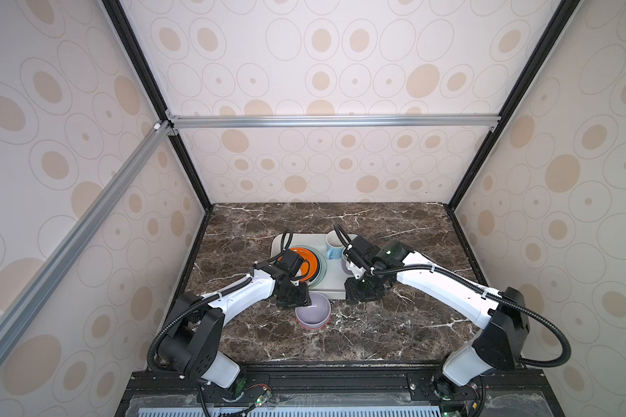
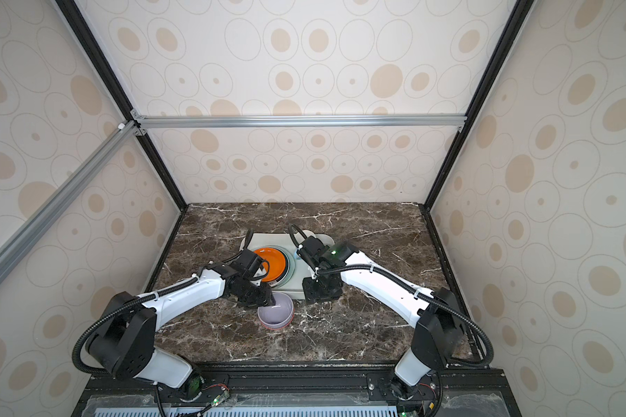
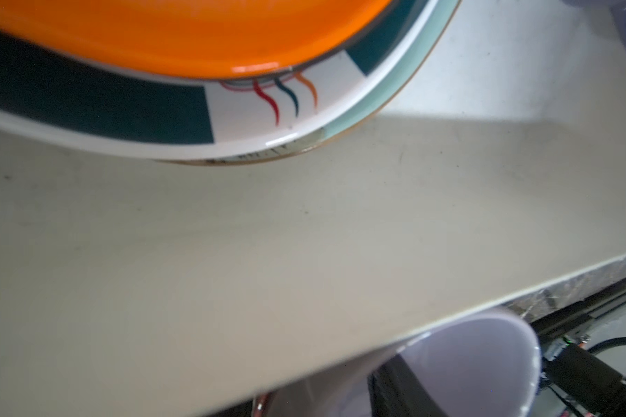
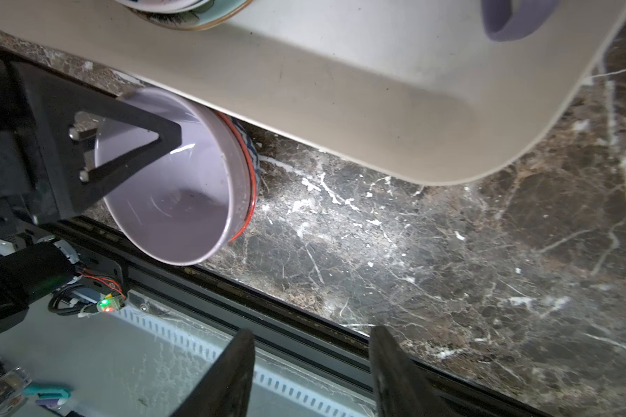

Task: Place the mixed dishes into the plastic bin
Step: 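Close the right gripper on the lavender bowl's rim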

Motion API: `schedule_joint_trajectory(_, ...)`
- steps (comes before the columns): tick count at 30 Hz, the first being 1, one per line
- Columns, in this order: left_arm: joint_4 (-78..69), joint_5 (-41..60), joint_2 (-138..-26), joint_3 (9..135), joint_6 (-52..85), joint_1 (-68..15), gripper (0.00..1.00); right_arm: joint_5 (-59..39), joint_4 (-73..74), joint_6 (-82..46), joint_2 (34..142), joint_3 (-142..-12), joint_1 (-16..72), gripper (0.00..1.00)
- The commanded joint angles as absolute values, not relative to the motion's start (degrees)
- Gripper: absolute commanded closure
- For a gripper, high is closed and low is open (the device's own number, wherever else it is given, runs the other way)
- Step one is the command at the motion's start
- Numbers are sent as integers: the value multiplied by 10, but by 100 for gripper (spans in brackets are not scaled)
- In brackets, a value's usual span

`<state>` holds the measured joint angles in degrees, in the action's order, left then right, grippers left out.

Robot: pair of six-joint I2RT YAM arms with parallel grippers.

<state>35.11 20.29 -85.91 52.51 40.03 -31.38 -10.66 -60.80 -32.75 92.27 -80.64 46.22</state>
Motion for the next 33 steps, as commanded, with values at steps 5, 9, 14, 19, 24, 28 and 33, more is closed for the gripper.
schedule_joint_trajectory(5,396,174,-789,558,406,-318,33,-169,-551,-325,997,-816,475,48)
schedule_joint_trajectory(9,426,158,-752,563,404,-311,20,-172,-548,-322,1042,-845,491,51)
schedule_joint_trajectory(14,450,151,-704,551,392,-287,1,-175,-541,-326,1076,-868,500,53)
schedule_joint_trajectory(19,473,148,-662,539,372,-245,0,-177,-547,-324,1107,-897,504,59)
schedule_joint_trajectory(24,488,151,-648,538,349,-207,1,-151,-586,-318,1135,-934,514,73)
schedule_joint_trajectory(28,487,157,-648,538,332,-184,1,-138,-606,-319,1138,-946,515,78)
schedule_joint_trajectory(33,476,166,-658,543,317,-168,1,-130,-629,-313,1149,-966,515,90)
